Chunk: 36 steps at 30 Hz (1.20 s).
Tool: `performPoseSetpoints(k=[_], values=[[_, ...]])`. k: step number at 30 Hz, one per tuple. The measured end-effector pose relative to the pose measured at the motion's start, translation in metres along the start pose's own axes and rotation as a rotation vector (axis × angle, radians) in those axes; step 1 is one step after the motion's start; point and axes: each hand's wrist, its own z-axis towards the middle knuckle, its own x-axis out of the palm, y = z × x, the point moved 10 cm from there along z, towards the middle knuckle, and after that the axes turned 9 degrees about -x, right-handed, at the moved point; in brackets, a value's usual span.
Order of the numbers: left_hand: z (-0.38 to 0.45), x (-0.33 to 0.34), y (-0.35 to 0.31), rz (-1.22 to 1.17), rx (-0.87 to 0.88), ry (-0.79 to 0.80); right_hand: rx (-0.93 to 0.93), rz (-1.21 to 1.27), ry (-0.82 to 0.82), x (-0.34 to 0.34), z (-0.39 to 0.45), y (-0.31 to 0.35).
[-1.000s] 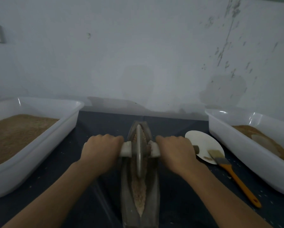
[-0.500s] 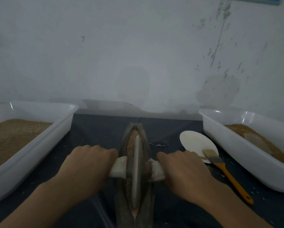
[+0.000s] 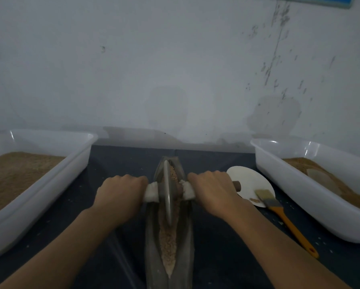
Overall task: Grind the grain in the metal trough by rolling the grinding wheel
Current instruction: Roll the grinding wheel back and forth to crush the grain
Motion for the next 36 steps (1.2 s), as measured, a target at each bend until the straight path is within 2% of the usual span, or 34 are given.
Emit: performPoseSetpoints(k=[3, 5, 7, 10, 17, 21, 25, 29, 33, 36], values=[[-0.020, -0.006, -0.002, -0.059, 0.042, 0.113, -0.058, 0.074, 0.025, -0.011, -0.020, 0.014], [-0.035, -0.014, -0.001, -0.071, 0.060, 0.154, -0.103, 0.029, -0.004, -0.024, -0.036, 0.026], [-0.044, -0.021, 0.000, -0.043, 0.059, 0.138, -0.078, -0.030, -0.032, -0.034, -0.046, 0.028], [-0.044, -0.026, -0.002, 0.015, 0.058, 0.055, -0.048, 0.063, 0.004, -0.022, -0.045, 0.024], [0.005, -0.008, -0.004, 0.014, 0.005, -0.074, 0.053, 0.066, -0.027, 0.016, -0.001, -0.010], [0.010, 0.000, -0.001, 0.002, 0.007, -0.024, 0.047, 0.025, -0.041, 0.011, 0.007, -0.010], [-0.014, -0.004, -0.001, -0.050, 0.044, 0.114, -0.047, 0.067, -0.014, -0.009, -0.017, 0.011], [-0.042, -0.022, 0.000, -0.013, 0.084, 0.097, -0.125, -0.026, -0.062, -0.036, -0.048, 0.032], [-0.042, -0.019, 0.003, -0.029, 0.063, 0.112, -0.082, -0.025, -0.004, -0.030, -0.048, 0.029], [-0.023, -0.010, 0.002, -0.036, 0.031, 0.062, -0.048, 0.010, -0.029, -0.015, -0.028, 0.017]])
